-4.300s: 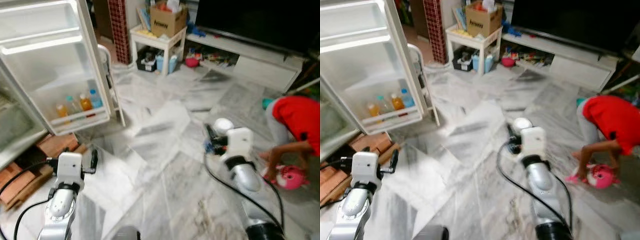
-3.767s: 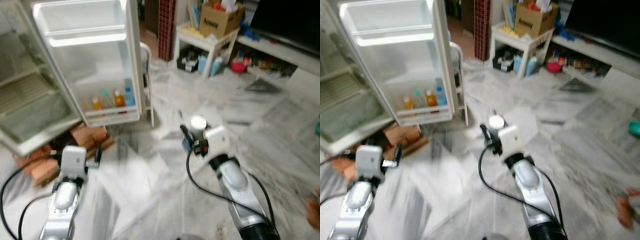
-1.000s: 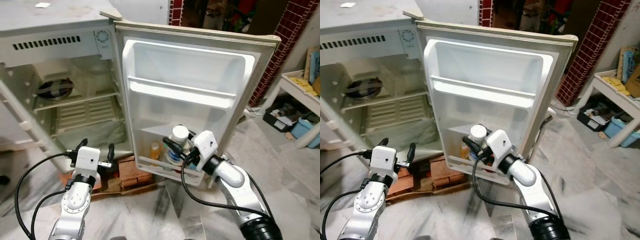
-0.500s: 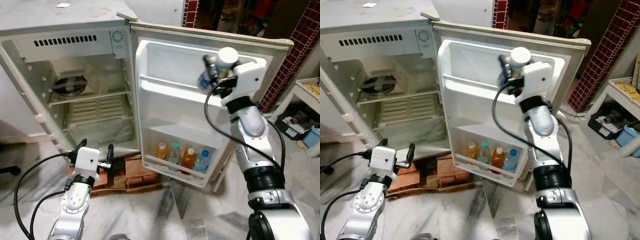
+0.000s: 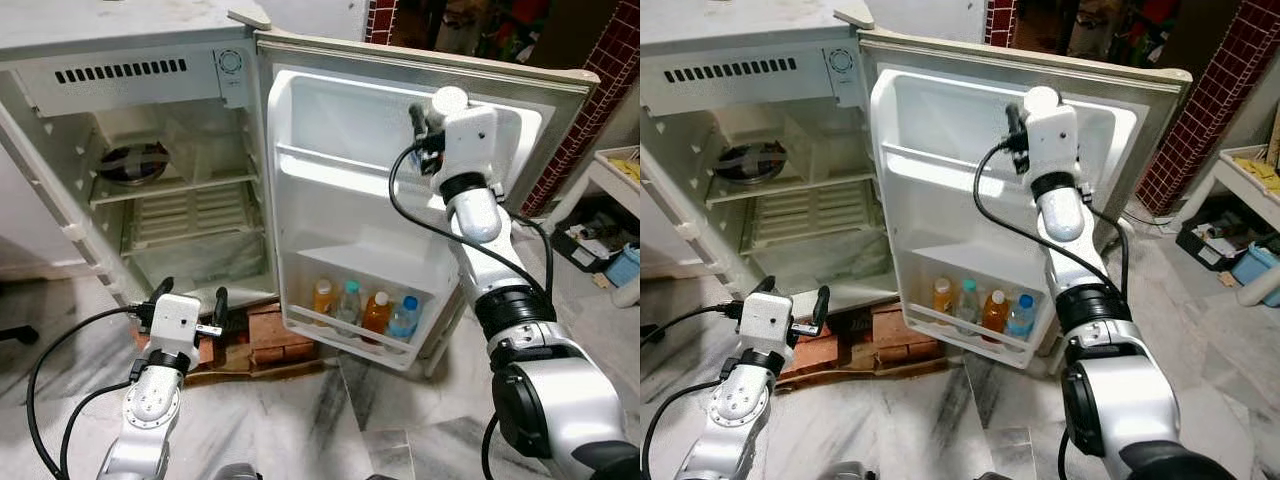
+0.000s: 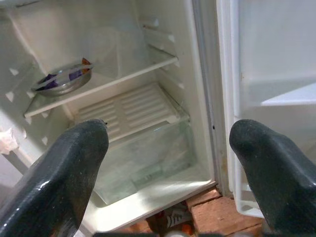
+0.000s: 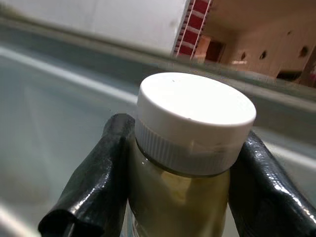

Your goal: Restocking fridge

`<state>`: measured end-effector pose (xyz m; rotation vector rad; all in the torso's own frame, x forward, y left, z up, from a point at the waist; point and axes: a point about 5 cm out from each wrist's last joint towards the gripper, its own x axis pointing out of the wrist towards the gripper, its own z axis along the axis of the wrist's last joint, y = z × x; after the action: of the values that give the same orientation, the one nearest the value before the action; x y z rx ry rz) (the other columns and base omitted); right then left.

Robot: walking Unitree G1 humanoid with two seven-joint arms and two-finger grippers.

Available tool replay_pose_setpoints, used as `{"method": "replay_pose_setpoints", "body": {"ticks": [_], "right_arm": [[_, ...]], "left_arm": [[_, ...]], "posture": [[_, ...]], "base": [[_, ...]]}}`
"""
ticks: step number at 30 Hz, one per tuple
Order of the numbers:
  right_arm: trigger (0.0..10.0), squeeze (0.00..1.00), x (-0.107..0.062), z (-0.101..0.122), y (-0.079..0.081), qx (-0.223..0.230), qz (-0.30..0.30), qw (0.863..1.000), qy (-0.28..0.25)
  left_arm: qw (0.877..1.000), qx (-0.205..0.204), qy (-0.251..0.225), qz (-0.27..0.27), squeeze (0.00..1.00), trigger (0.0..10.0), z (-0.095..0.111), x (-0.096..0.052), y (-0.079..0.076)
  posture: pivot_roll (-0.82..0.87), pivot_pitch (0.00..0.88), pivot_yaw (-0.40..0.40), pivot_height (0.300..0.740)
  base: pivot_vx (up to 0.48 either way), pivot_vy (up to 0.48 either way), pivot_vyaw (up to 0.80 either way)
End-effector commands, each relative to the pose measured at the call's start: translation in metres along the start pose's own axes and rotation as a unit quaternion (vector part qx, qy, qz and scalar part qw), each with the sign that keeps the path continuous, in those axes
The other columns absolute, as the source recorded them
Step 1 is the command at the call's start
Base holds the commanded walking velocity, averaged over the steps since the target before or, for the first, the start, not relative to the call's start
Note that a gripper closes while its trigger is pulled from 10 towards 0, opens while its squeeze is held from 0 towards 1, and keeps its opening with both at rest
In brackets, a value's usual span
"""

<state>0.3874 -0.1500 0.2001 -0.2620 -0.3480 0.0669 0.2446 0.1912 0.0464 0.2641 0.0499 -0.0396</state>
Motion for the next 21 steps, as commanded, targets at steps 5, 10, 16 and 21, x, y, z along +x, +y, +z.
{"method": "replay_pose_setpoints", "body": {"ticks": [5,10,16,21], "right_arm": [[10.0,0.0,0.006,-0.007,0.002,0.009,-0.004,0.999,0.041],[10.0,1.0,0.005,-0.012,0.0,0.012,-0.004,0.999,0.053],[10.0,1.0,0.004,-0.01,-0.007,0.015,-0.015,0.999,0.03],[10.0,1.0,0.003,-0.003,-0.015,0.017,-0.037,0.999,-0.005]], "left_arm": [[1.0,0.001,0.003,0.003,0.0,10.0,0.0,-0.003,0.0],[1.0,0.002,0.002,0.001,0.0,10.0,0.001,-0.001,0.001],[1.0,0.004,0.002,-0.003,0.0,10.0,0.002,0.002,-0.001],[1.0,0.004,0.003,-0.005,0.0,10.0,0.001,0.002,-0.001]], "posture": [[0.11,0.0,-0.062,0.74],[0.1,0.0,-0.057,0.74],[0.09,0.0,-0.051,0.74],[0.1,0.0,-0.05,0.74]], "base": [[0.0,0.0,0.0],[0.0,0.0,0.0],[0.0,0.0,0.0],[0.0,0.0,0.0]]}}
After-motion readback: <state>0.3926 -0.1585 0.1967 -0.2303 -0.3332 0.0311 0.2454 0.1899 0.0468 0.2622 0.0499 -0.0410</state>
